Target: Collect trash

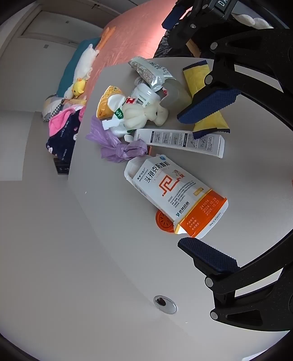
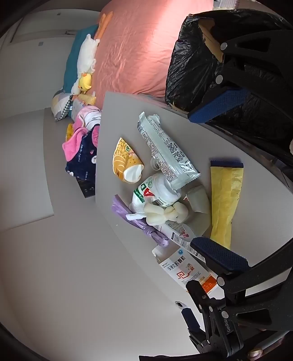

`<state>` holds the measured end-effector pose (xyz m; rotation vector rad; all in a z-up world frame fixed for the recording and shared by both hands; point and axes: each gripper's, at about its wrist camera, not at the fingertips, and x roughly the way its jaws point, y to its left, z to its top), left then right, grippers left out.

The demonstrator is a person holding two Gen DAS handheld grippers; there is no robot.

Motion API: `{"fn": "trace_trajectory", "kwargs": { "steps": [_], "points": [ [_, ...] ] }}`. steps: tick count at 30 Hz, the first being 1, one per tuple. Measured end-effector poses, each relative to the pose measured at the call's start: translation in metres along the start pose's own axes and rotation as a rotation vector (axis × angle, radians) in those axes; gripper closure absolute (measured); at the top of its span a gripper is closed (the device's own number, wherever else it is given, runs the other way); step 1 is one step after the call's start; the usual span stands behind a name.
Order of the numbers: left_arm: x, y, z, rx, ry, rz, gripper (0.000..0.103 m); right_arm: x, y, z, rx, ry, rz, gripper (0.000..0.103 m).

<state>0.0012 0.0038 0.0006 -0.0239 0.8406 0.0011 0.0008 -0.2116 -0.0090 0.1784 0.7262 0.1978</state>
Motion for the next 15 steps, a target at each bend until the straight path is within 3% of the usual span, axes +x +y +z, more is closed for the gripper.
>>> {"fn": "trace_trajectory", "kwargs": {
  "steps": [15],
  "points": [
    [-0.005,-0.007,-0.001,0.038,-0.024,0.012,0.006,-0.002,-0.010,-0.007,0.009,-0.003,0.002,0.003]
  ]
}}
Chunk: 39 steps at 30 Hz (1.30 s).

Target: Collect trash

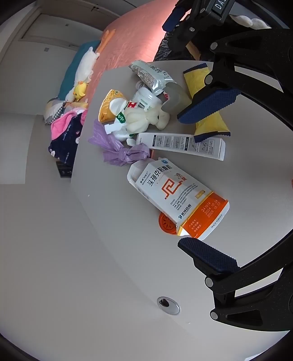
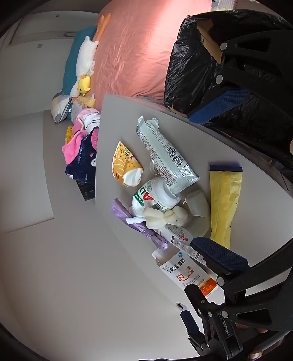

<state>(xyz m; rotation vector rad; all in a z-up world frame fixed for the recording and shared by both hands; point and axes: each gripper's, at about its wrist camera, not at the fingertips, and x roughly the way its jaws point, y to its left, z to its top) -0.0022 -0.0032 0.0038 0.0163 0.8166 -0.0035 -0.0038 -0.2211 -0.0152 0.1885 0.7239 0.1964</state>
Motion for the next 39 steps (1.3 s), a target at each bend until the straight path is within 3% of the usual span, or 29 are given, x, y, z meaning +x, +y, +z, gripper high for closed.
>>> {"fn": "trace_trajectory", "kwargs": {
  "steps": [39],
  "points": [
    [-0.0021,-0.0092,-0.0027,0.028,0.008,-0.016,0.006,-0.0064,0.0016,0.0042,0.002,-0.004,-0.008,0.003]
  ]
}}
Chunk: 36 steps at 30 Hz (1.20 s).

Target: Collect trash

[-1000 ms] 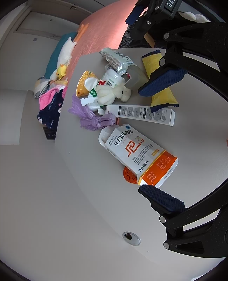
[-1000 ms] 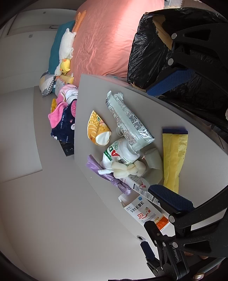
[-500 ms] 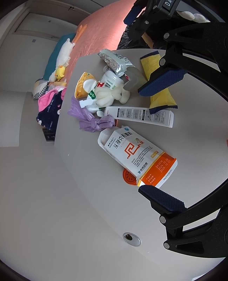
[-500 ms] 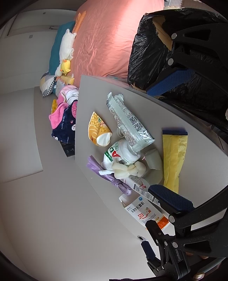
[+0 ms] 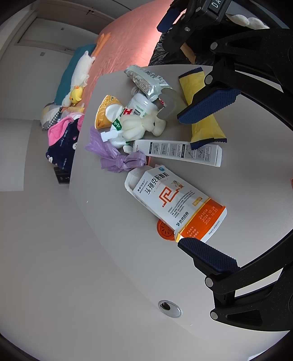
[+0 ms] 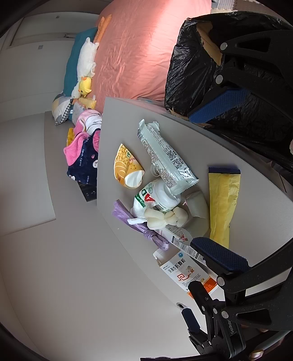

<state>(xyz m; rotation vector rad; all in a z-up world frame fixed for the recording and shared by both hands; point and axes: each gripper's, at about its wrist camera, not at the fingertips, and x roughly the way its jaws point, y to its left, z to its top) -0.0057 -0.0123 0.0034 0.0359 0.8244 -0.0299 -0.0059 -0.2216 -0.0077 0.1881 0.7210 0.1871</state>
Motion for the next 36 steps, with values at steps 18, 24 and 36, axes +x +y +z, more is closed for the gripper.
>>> {"fn": "trace_trajectory", "kwargs": {
  "steps": [18,24,36],
  "points": [
    [0.003,0.001,-0.002,-0.002,0.012,-0.023,0.006,0.000,-0.002,-0.001,0.001,0.003,-0.003,0.003],
    [0.009,0.009,-0.004,-0.017,0.018,-0.033,0.006,0.004,-0.014,-0.001,0.037,-0.003,0.011,0.003],
    [0.031,0.035,0.002,-0.018,0.031,0.047,0.006,0.028,-0.030,0.002,0.116,0.024,0.035,0.003]
  ]
}}
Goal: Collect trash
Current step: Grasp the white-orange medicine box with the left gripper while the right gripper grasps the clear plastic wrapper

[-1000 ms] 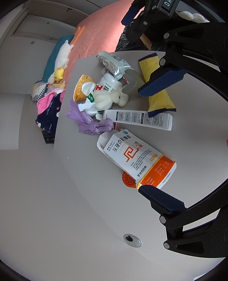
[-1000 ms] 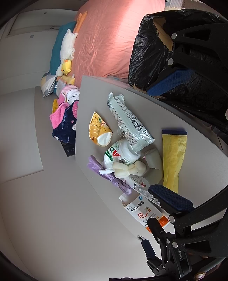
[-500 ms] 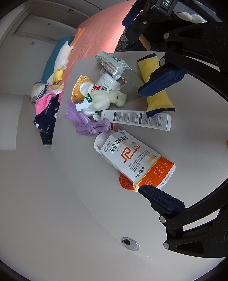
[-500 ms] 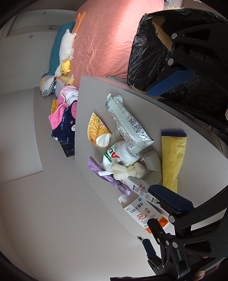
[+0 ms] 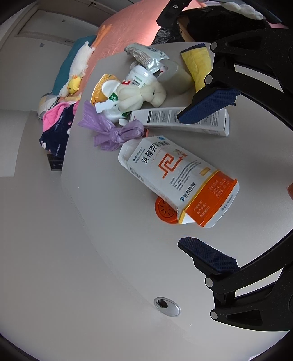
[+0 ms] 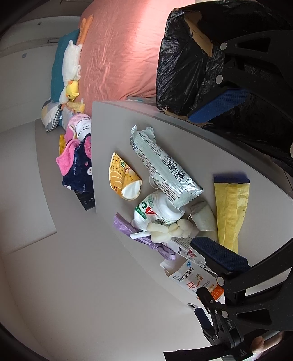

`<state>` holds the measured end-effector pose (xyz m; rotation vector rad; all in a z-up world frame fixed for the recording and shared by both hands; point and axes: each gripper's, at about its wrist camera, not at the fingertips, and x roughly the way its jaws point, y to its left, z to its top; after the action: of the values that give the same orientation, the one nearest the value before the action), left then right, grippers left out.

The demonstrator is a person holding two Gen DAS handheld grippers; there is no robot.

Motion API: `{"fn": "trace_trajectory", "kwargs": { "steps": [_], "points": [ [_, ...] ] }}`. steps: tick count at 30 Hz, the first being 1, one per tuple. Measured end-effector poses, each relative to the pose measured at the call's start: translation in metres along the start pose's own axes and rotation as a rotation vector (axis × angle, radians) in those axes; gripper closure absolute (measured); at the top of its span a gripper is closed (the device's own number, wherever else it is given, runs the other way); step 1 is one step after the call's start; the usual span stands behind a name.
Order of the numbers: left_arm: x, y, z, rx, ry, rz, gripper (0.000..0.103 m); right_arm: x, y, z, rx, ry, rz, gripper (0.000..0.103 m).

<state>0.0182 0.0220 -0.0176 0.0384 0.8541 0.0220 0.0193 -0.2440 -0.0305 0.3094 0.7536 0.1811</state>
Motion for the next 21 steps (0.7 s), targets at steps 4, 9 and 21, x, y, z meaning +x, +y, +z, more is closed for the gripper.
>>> {"fn": "trace_trajectory", "kwargs": {
  "steps": [4,9,21],
  "points": [
    [0.007,0.005,0.005,0.033,0.001,0.020,0.006,0.012,-0.007,0.006,0.039,0.010,0.003,0.003],
    [0.016,0.001,0.006,0.097,0.003,0.034,0.006,0.032,-0.008,0.012,0.058,0.032,0.003,0.003],
    [0.036,-0.004,0.005,0.175,0.009,0.036,0.006,0.069,-0.021,0.019,0.167,0.080,0.007,0.015]
  ]
}}
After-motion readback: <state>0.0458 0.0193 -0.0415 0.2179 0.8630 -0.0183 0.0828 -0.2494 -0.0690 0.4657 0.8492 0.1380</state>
